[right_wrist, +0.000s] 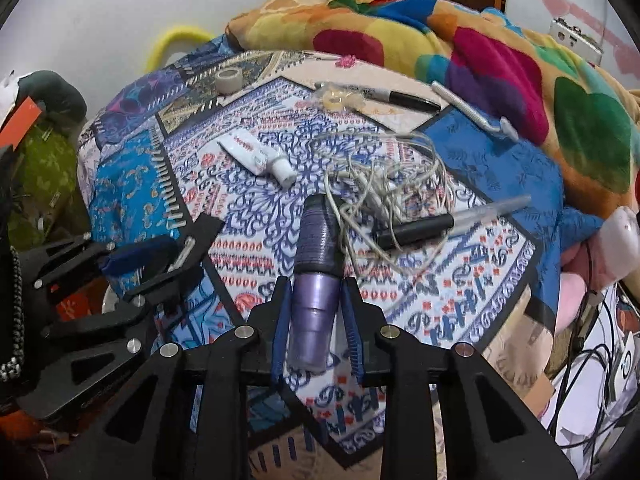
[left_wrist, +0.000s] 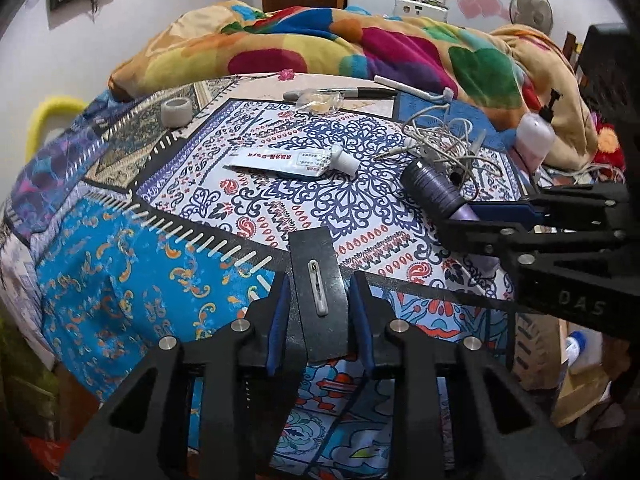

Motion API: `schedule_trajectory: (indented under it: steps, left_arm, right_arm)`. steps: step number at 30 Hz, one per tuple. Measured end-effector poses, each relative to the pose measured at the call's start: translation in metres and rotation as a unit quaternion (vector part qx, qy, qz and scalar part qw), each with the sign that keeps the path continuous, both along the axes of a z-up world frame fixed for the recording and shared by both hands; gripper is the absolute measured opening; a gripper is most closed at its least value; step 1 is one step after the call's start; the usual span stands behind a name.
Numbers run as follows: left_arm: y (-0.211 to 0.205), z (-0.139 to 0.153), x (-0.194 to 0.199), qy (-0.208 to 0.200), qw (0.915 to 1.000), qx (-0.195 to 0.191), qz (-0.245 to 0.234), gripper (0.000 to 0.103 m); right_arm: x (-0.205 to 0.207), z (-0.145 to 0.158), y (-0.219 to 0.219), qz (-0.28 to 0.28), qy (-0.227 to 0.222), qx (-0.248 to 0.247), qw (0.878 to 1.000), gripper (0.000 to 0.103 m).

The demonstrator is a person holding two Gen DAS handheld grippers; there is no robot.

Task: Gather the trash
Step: 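Carry the spray can in the right gripper over the white bin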

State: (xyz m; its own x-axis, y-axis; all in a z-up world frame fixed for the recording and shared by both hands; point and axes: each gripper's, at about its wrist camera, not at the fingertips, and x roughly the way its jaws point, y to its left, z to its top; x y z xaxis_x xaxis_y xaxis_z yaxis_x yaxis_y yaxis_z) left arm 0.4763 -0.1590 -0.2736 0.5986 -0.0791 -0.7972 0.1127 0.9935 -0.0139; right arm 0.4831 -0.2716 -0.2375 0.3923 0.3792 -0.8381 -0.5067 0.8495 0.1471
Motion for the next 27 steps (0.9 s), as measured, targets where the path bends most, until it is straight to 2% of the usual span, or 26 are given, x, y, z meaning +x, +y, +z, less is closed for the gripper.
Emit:
schedule_trajectory:
  steps: [5, 11, 17, 27]
  left_arm:
    - [0.003, 0.000, 0.001, -0.003, 1.0000, -0.005, -0.003, 0.024]
    - [0.013, 0.017, -0.012, -0.012, 0.9995, -0.029, -0.004, 0.024]
    - [0.026, 0.058, -0.033, -0.040, 0.9982, -0.045, 0.000, 0.024]
    - [0.061, 0.137, -0.089, -0.106, 0.9931, -0.048, 0.020, 0.024]
  right_arm:
    - [-0.002, 0.001, -0.001, -0.013, -0.005, 0.010, 1.000, 0.023]
    - [-0.018, 0.025, -0.001, -0.026, -0.052, 0.007, 0.998, 0.022]
    - [-0.034, 0.067, 0.001, -0.033, -0.069, 0.036, 0.996, 0.022]
    - [-0.084, 0.151, 0.037, -0.012, -0.143, 0.057, 0.988, 0.022]
